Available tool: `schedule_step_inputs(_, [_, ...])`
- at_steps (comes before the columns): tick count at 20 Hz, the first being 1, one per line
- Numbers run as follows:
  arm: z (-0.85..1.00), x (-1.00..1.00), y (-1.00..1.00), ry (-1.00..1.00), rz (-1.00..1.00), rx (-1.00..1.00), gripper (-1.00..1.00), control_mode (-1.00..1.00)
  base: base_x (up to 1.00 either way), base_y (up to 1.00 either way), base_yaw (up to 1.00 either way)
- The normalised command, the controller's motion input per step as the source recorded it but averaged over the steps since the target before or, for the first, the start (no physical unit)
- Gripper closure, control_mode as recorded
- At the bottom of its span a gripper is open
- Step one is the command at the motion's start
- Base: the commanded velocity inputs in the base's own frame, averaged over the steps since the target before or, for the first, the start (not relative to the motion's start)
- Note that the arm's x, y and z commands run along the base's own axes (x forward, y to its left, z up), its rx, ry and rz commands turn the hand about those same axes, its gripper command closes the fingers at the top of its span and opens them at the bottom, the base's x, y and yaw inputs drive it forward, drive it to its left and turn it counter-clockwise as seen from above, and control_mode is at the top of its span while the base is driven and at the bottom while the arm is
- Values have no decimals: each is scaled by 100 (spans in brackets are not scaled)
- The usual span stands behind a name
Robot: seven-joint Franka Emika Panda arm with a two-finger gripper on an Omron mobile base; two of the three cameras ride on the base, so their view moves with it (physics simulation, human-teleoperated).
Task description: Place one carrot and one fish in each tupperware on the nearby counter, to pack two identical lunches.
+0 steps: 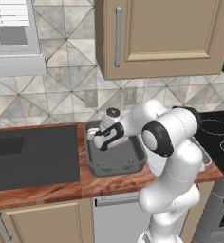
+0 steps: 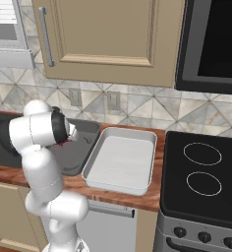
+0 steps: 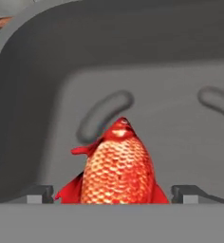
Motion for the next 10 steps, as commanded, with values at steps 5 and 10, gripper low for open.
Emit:
schedule_step_inputs(5, [10, -57, 7, -7, 0, -2, -100, -100, 0, 0, 0])
schedule_step_inputs(10, [44, -68, -43, -1, -1, 0, -100, -100, 0, 0, 0])
